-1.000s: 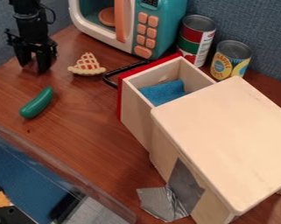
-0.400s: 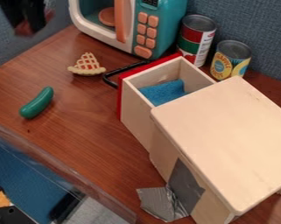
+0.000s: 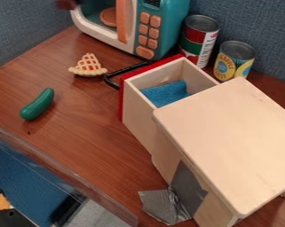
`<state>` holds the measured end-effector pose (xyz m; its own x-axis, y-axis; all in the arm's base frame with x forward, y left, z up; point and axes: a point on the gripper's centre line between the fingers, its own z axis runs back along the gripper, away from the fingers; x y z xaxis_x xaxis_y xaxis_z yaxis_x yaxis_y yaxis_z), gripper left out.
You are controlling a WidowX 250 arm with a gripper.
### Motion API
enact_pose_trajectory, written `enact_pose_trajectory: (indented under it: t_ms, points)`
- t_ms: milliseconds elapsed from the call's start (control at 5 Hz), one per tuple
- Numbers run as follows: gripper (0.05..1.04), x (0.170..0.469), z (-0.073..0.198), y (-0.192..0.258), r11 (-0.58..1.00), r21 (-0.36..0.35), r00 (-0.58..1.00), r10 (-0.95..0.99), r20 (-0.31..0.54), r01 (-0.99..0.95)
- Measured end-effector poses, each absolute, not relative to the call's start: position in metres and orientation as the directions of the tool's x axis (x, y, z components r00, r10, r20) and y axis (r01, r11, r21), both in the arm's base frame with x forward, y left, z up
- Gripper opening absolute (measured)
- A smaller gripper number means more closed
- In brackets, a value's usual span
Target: Take the chocolate and put inside the drawer
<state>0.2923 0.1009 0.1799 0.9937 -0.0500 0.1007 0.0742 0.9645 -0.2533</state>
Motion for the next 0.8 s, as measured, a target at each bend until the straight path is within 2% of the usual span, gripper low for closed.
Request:
enact_pose_trajectory:
  t_ms: [200,400,600,800]
  points:
    - [0.579,0.292,0.176,0.051,0.946,-0.292,0.989,-0.133,0.059,0.144]
    - [0.579,0.29,0.168,0.002,0.91,-0.364,0.978,-0.206,0.017,0.199]
    - [0.579,0.287,0.141,-0.045,0.887,-0.407,0.965,-0.259,-0.043,0.22]
    - [0.579,0.291,0.12,-0.058,0.878,-0.425,0.96,-0.272,-0.065,0.22]
